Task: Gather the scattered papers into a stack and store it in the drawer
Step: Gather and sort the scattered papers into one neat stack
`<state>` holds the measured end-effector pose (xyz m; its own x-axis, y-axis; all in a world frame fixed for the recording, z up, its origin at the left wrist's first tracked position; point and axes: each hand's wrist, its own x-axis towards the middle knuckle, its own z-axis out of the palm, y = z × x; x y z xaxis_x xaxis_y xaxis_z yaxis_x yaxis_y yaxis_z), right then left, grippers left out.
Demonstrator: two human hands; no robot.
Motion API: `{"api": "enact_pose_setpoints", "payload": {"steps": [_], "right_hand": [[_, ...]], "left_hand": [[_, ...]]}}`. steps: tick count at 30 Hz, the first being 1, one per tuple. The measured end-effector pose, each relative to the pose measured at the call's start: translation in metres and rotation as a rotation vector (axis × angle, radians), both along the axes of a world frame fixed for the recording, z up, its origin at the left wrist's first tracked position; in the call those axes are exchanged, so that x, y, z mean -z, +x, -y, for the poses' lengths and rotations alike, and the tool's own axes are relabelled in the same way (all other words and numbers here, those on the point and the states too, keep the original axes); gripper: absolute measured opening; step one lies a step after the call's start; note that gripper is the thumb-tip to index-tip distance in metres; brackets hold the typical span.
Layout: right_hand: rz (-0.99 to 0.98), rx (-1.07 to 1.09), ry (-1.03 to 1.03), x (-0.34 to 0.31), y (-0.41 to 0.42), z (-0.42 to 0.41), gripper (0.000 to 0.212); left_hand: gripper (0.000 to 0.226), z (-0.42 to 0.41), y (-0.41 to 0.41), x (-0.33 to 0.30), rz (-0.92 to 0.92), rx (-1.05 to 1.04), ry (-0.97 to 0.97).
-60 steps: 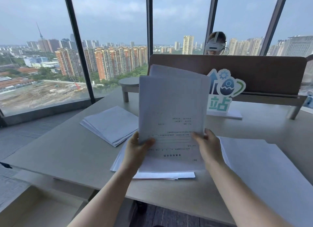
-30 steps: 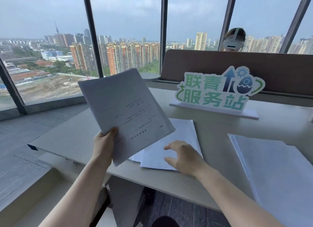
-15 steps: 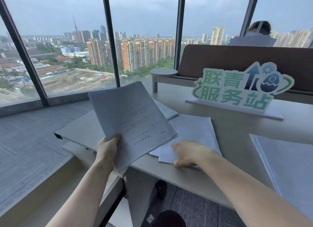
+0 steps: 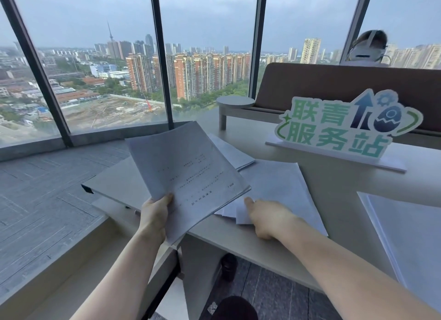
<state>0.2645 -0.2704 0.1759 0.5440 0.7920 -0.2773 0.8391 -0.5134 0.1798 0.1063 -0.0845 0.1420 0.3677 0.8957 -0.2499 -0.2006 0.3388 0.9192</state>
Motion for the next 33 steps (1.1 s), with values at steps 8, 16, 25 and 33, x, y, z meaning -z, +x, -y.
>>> {"api": "enact_pose_setpoints", "payload": {"steps": [8, 16, 25, 33], "right_hand": [[0.065, -0.033, 0.090, -0.006, 0.006, 0.015, 0.043], [-0.009, 0.193, 0.519, -0.005, 0.030, 0.039, 0.015], [-0.003, 0.457, 0.992, -0.027, 0.049, 0.061, 0.039], [0.183, 0.426, 1.261, -0.054, 0.050, 0.073, 0.032]], "left_hand": [[0.006, -0.001, 0.000, -0.001, 0.010, -0.016, -0.016], [0.009, 0.000, 0.000, -0.004, 0.005, -0.017, -0.031], [0.016, 0.007, 0.004, -0.009, -0.098, 0.043, 0.031], [0.016, 0.029, 0.019, -0.017, -0.189, 0.230, 0.091]]}}
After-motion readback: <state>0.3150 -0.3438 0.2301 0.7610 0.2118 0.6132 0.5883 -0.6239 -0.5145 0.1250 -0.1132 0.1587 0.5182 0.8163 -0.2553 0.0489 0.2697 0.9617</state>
